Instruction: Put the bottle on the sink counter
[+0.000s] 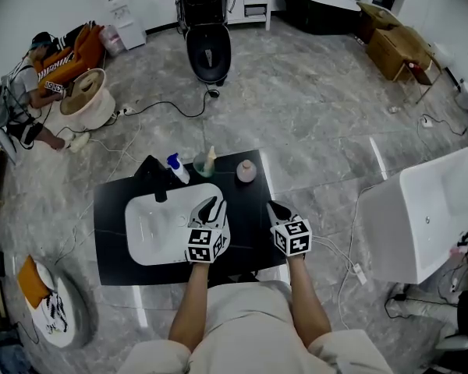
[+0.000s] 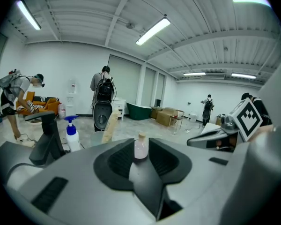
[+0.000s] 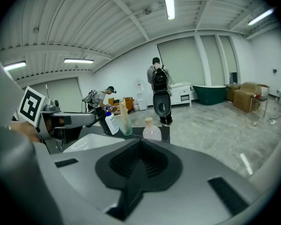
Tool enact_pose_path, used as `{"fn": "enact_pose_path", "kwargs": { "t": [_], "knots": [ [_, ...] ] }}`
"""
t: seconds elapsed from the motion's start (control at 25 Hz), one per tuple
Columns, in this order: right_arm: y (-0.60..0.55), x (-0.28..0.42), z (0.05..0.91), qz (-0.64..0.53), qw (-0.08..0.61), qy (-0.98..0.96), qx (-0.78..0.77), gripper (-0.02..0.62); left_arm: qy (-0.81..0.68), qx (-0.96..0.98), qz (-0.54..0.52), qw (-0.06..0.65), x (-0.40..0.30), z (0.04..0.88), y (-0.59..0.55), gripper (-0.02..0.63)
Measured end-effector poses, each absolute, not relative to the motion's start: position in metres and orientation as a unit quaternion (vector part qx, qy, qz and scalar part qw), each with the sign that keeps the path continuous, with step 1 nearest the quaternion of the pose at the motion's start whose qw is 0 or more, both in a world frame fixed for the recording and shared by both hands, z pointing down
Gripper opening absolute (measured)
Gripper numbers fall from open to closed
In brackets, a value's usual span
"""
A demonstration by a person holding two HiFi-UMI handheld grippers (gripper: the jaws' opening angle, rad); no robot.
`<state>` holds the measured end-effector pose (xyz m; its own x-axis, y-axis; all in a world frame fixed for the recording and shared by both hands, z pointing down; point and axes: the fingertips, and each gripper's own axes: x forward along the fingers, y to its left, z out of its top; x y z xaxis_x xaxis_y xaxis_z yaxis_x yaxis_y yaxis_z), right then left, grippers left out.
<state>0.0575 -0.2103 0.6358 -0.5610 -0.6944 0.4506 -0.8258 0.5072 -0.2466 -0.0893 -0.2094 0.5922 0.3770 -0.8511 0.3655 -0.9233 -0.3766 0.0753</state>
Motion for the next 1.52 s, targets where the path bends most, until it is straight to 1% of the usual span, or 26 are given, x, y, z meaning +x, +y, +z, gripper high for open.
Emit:
{"fn": "enact_pose_path", "kwargs": {
  "t": [0.16, 0.2, 0.48, 0.68, 0.84, 1.52],
  "knots": [
    [-0.211, 0.059, 0.631, 0.222, 0.138, -0.854, 0.449, 0.006, -0.550, 0.815, 0.133, 0.128, -0.089, 0.589, -0.209, 0.045],
    [-0.211, 0.060, 0.631, 0.222, 0.136, -0.854, 0.451, 0.006, -0.552, 0.813, 0.133, 0.127, -0.089, 0.588, -0.209, 0.008],
    [-0.211, 0.064, 0.631, 0.227, 0.129, -0.850, 0.458, 0.006, -0.536, 0.823, 0.136, 0.126, -0.078, 0.590, -0.202, 0.006],
    [-0.210, 0.059, 0.633, 0.228, 0.134, -0.852, 0.453, 0.006, -0.536, 0.823, 0.124, 0.144, -0.078, 0.593, -0.201, 0.005],
    [-0.205, 0.056, 0.638, 0.232, 0.142, -0.854, 0.443, 0.005, -0.545, 0.813, 0.144, 0.148, -0.083, 0.599, -0.200, 0.006],
    [-0.196, 0.051, 0.651, 0.253, 0.158, -0.854, 0.425, 0.005, -0.538, 0.812, 0.161, 0.160, -0.080, 0.612, -0.190, 0.006]
  ]
}}
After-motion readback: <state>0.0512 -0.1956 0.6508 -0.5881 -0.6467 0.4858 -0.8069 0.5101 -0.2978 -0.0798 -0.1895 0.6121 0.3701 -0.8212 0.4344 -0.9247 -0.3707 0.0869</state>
